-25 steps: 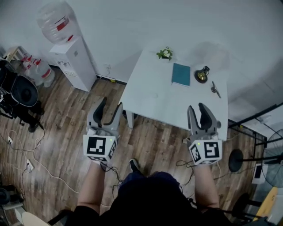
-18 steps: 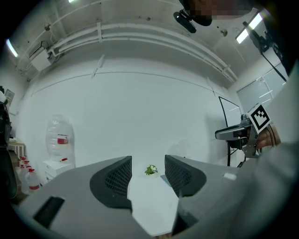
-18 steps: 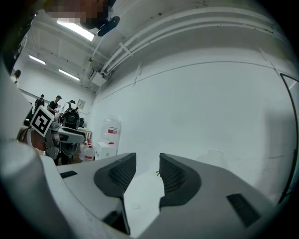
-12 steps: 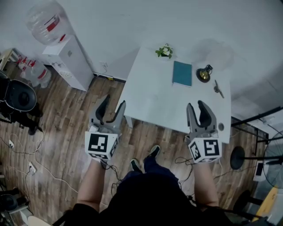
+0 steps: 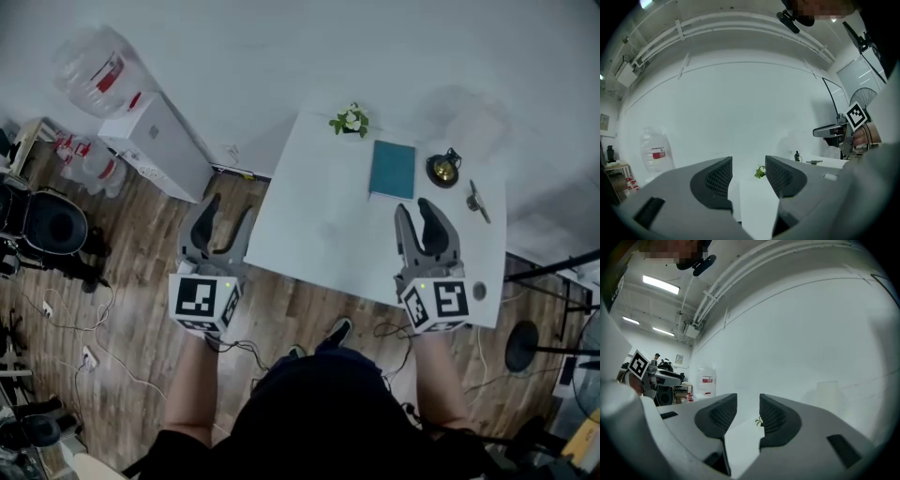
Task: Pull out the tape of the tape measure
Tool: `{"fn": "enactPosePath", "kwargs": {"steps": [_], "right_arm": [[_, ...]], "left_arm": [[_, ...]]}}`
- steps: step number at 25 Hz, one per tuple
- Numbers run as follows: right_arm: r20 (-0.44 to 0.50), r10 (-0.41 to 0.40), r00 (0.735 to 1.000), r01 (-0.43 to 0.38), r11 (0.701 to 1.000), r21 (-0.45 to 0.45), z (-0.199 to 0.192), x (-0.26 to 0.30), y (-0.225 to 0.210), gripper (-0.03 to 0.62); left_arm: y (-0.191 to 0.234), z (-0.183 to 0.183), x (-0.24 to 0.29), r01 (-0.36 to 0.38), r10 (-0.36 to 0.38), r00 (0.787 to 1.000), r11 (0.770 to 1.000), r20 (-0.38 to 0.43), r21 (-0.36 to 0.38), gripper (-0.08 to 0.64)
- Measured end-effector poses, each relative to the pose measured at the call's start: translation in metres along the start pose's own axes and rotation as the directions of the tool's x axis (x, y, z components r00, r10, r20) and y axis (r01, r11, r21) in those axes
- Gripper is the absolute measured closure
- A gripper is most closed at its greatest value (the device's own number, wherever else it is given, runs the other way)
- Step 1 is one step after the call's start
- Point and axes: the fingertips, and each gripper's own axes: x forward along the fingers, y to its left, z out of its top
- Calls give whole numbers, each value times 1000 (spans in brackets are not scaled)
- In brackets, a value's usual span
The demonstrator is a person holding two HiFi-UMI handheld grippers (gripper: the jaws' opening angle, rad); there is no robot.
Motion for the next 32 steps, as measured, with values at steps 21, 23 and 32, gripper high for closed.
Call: {"fn": "enactPosePath", "kwargs": {"steps": [21, 23, 32], "right_arm": [[-131, -254, 958, 257, 966, 5, -52, 33, -94, 446], [-159, -306, 939, 310, 951, -5, -60, 29, -96, 446], [-228, -480, 847, 489, 872, -20, -81, 1, -85, 459]], "left_arm": [[-93, -229, 157, 551, -493, 752, 834, -439, 8, 341], [-102, -260, 161, 616, -547, 687, 788, -478, -16, 339], [-155, -332, 169, 853, -715, 407, 520, -568, -44, 333]]}}
